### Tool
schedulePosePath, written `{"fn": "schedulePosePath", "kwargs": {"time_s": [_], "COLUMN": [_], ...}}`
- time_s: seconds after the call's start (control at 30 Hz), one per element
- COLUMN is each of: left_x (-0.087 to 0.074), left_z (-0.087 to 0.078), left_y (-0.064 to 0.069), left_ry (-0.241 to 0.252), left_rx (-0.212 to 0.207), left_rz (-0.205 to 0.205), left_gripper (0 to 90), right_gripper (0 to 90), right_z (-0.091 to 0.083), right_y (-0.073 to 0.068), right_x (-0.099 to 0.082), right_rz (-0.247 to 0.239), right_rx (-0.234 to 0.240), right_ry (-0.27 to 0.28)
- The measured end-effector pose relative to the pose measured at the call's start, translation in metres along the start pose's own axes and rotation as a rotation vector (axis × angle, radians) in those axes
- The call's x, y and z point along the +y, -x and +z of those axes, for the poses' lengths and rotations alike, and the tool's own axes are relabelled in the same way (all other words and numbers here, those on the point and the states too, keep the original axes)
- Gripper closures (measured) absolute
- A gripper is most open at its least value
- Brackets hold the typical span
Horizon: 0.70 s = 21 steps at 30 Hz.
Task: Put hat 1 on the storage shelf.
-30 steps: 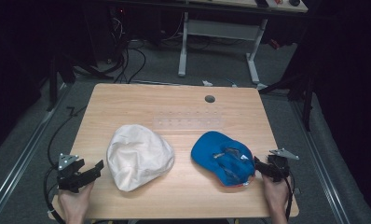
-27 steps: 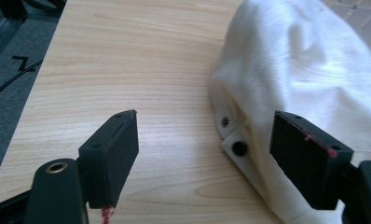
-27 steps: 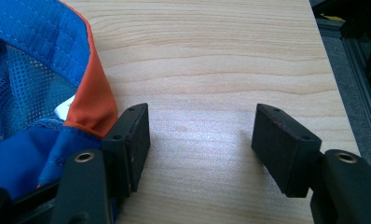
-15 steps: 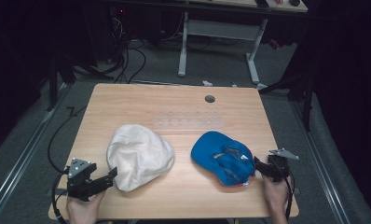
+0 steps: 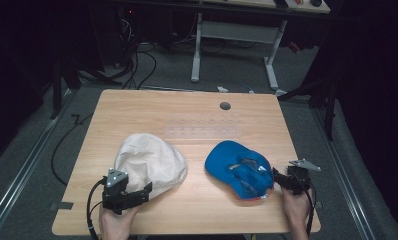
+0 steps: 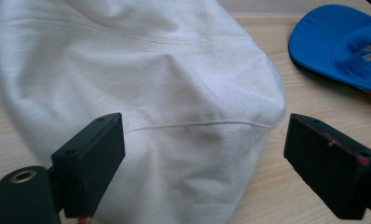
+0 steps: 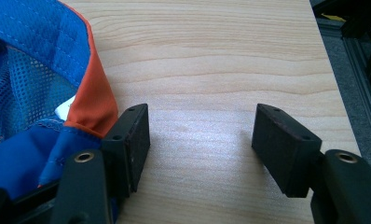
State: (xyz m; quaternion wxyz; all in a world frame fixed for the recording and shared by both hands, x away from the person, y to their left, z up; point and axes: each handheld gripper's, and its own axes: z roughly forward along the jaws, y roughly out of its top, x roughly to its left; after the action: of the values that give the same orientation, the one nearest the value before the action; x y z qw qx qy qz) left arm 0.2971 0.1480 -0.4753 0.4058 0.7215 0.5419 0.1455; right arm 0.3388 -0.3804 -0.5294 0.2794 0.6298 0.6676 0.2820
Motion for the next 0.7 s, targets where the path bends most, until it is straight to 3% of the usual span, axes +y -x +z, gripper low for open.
{"fn": "schedulePosePath", "kwargs": {"time_s": [0.1,0.2,0.53,0.7], "left_x": [0.002,0.004,0.002,0.001], "left_z": [0.010,0.022,0.046,0.057], "left_y": [0.005,0.007,-0.001,-0.002], "left_ry": [-0.025,-0.058,-0.065,-0.101], "left_rx": [0.010,0.011,-0.024,0.004], "left_rz": [0.016,0.006,-0.099,-0.118], "left_gripper": [9.8,6.7,0.8,6.1], "right_gripper": [36.9,36.8,36.7,36.7], "right_z": [0.000,0.000,0.000,0.000], "right_y": [0.000,0.000,0.000,0.000], "right_x": [0.000,0.000,0.000,0.000], "right_rz": [0.000,0.000,0.003,-0.001], "right_rx": [0.000,0.000,0.000,0.000], "right_ry": [0.000,0.000,-0.001,0.000]}}
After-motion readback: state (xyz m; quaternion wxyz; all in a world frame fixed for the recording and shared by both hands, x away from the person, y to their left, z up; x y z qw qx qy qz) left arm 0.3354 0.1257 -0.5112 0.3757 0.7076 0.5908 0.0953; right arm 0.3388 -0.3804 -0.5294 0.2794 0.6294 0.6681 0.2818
